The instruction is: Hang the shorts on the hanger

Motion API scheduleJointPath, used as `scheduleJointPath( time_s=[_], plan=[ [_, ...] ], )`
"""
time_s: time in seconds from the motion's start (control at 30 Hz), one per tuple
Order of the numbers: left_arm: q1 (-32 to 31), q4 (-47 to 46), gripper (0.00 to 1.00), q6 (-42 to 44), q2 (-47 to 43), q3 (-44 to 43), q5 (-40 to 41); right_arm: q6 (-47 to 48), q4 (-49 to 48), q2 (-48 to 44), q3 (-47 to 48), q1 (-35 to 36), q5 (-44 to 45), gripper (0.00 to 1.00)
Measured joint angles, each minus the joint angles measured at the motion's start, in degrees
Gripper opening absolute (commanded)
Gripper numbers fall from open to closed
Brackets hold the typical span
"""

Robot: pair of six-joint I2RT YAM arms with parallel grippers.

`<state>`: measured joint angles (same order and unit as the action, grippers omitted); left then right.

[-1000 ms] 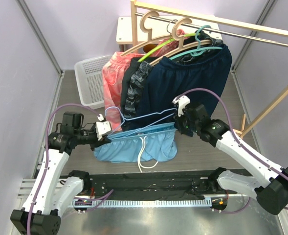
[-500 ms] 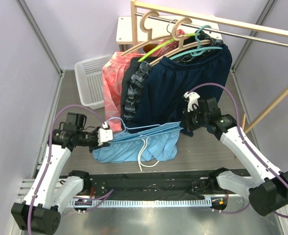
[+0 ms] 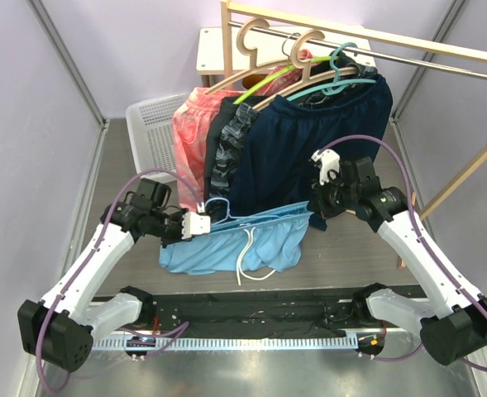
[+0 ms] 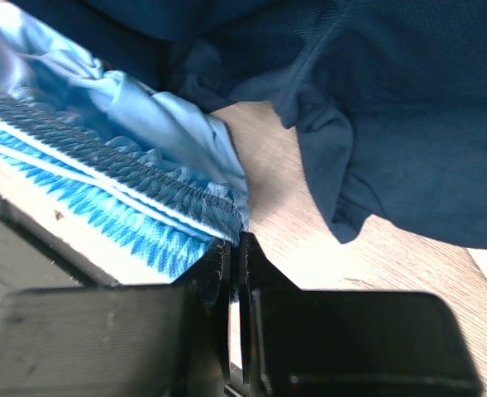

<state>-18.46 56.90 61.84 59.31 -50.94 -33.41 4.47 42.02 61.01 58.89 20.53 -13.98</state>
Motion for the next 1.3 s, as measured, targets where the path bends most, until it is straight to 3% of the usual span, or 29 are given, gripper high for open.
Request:
scheduleJointPath(
  time_s=[0.07,0.13,0.17,0.23,0.27,0.33,0.4,0.53,0.7,0.9,1.07,1.2,1.3],
  plan=[
    [-2.32,-0.7,0.0,-1.68,0.26,-0.74,1.68,0.13,0.55,0.07,0.46,-0.15,-1.07,0.01],
    [-4.76,-0.9,0.0,-3.63,1.03,-2.08,3.45,0.22,1.31,0.44,1.09,-0.09,-1.95,0.15],
    [-5.79,-0.96,0.0,-4.83,1.6,-2.95,4.11,0.26,1.79,0.74,1.6,0.2,-2.14,0.38],
    [-6.97,-1.01,0.0,-7.32,2.64,-4.63,5.2,0.68,2.71,1.29,2.45,1.31,-2.56,0.66],
    [-7.04,-0.98,0.0,-7.93,2.86,-5.11,5.57,0.92,3.08,1.31,2.64,1.86,-2.84,0.85],
    [-7.02,-0.44,0.0,-9.16,2.89,-5.9,6.36,2.97,4.37,0.94,3.21,2.49,-3.72,0.95],
    [-7.02,0.55,0.0,-9.46,2.64,-6.38,6.56,4.92,5.31,-0.04,3.61,2.49,-4.66,0.98],
    [-6.97,3.85,0.0,-9.11,0.98,-6.38,7.26,9.46,7.02,-3.82,5.51,2.38,-8.61,0.98],
    [-7.65,8.41,0.0,-7.76,0.13,-9.6,6.88,13.35,6.19,-3.74,10.03,2.75,-16.26,0.88],
    [-8.02,11.74,0.0,-6.69,0.13,-15.56,3.48,13.55,0.81,-0.11,10.84,10.4,-20.26,0.76],
    [-8.5,13.7,0.0,-6.29,0.17,-19.43,1.01,13.73,-3.61,2.08,11.06,20.5,-20.28,0.6],
    [-9.09,14.14,0.0,-6.38,0.02,-21.75,0.02,13.88,-3.89,4.13,12.9,23.65,-19.63,0.52],
    [-10.03,14.19,0.0,-7.04,-0.07,-23.15,-0.24,13.81,-3.98,6.08,15.23,25.4,-18.91,0.36]
  ],
)
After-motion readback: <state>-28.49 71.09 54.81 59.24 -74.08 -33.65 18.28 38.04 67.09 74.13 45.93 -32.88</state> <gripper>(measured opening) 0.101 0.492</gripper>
